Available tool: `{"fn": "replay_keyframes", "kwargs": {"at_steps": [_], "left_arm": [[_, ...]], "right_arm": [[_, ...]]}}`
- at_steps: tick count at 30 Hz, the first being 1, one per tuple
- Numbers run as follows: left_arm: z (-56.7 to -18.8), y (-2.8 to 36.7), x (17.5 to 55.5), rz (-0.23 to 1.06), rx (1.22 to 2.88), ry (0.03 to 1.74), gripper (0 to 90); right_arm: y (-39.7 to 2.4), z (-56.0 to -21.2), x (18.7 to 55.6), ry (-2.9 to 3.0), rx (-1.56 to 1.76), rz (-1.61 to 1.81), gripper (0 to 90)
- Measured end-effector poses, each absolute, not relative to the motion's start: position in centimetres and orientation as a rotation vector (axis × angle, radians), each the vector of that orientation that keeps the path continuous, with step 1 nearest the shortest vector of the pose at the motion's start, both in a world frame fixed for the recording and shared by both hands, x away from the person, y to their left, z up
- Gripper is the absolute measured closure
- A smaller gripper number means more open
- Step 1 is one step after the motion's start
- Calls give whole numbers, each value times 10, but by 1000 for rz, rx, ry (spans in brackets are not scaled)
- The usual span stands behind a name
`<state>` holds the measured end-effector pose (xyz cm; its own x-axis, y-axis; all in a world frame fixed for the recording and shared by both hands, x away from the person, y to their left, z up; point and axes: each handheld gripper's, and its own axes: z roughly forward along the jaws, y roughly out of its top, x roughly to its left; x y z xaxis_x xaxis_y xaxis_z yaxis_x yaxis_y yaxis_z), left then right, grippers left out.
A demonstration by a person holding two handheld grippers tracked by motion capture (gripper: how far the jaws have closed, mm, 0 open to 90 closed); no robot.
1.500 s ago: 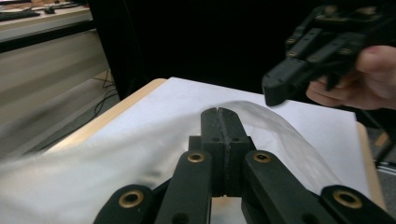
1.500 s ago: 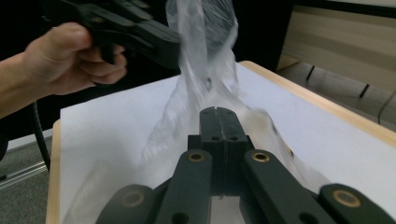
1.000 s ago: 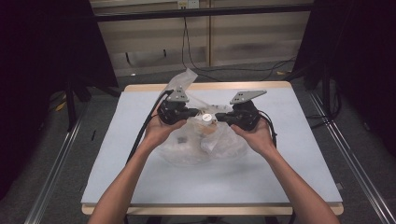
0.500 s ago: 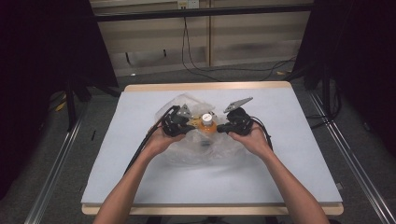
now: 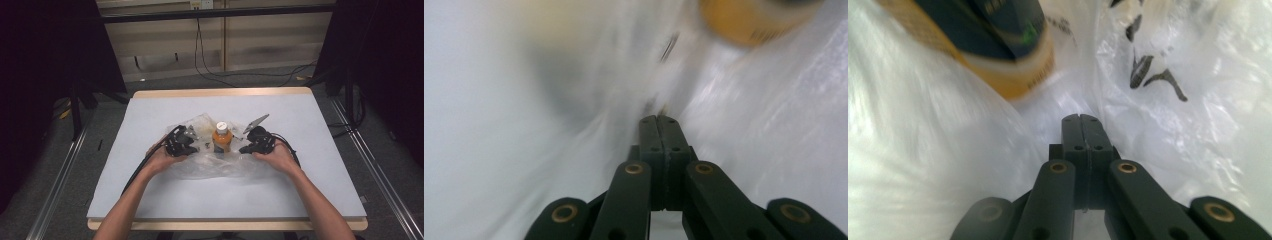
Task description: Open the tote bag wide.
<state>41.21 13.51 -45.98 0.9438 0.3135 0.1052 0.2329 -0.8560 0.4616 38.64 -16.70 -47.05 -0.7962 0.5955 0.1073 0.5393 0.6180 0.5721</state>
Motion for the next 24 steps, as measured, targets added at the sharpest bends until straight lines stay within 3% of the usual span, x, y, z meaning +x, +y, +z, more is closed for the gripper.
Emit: {"fn": "replay_keyframes", "kwargs": {"at_steps": [10, 24], "left_arm": [[-456, 165, 408, 293, 2739, 420, 900], [-455, 182, 401, 261, 2750, 404, 900]], "right_arm": [[-195, -461, 373, 2765, 863, 665, 900], [-234, -461, 359, 2753, 901, 655, 900]]}}
